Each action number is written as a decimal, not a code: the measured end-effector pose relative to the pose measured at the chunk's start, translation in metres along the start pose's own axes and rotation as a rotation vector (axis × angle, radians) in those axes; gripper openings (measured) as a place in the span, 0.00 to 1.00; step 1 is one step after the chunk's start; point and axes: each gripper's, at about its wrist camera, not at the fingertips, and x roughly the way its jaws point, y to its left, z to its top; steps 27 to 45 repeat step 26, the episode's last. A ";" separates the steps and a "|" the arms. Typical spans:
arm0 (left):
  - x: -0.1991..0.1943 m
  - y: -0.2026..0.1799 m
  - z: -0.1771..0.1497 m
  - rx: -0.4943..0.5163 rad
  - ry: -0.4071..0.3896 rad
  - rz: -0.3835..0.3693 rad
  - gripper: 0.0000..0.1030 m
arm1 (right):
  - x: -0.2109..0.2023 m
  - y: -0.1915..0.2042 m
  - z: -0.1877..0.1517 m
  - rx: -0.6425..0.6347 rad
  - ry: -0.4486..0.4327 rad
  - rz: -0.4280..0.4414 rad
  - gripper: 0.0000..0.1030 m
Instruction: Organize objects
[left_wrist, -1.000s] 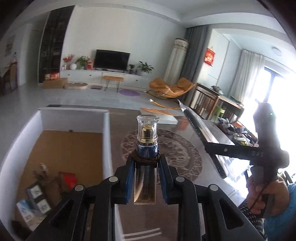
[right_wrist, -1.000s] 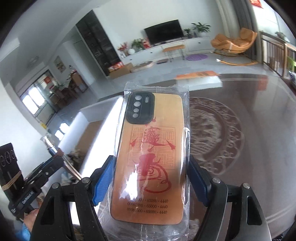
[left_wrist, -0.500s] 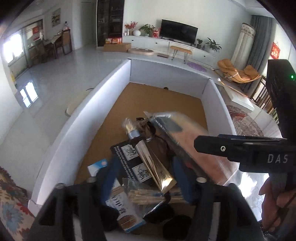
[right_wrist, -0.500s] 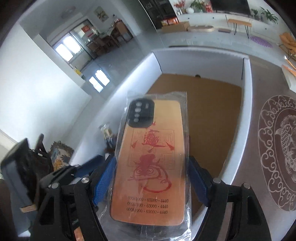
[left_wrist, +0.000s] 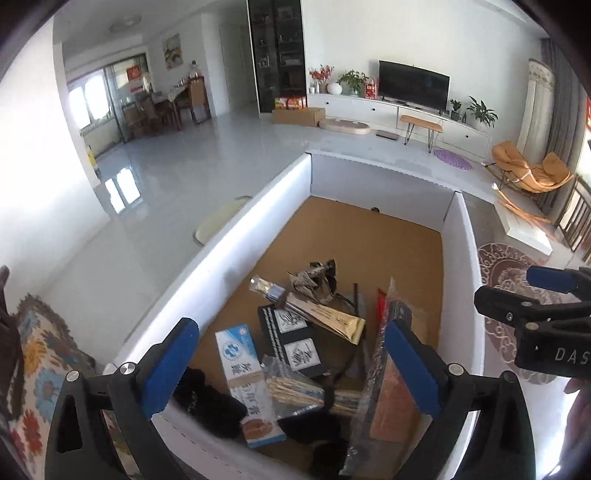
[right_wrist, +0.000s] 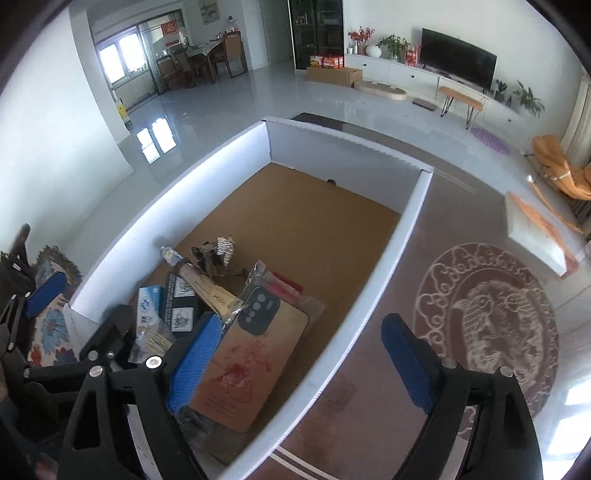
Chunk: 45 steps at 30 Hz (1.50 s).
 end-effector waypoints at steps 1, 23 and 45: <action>0.000 -0.001 0.000 -0.006 0.016 -0.014 0.99 | 0.000 -0.002 0.001 -0.011 0.008 -0.010 0.88; -0.007 0.012 -0.001 -0.088 0.077 0.037 0.99 | 0.006 0.026 0.001 -0.090 0.067 -0.005 0.88; -0.010 0.014 -0.003 -0.097 0.048 0.069 0.99 | 0.006 0.025 0.000 -0.084 0.066 0.003 0.88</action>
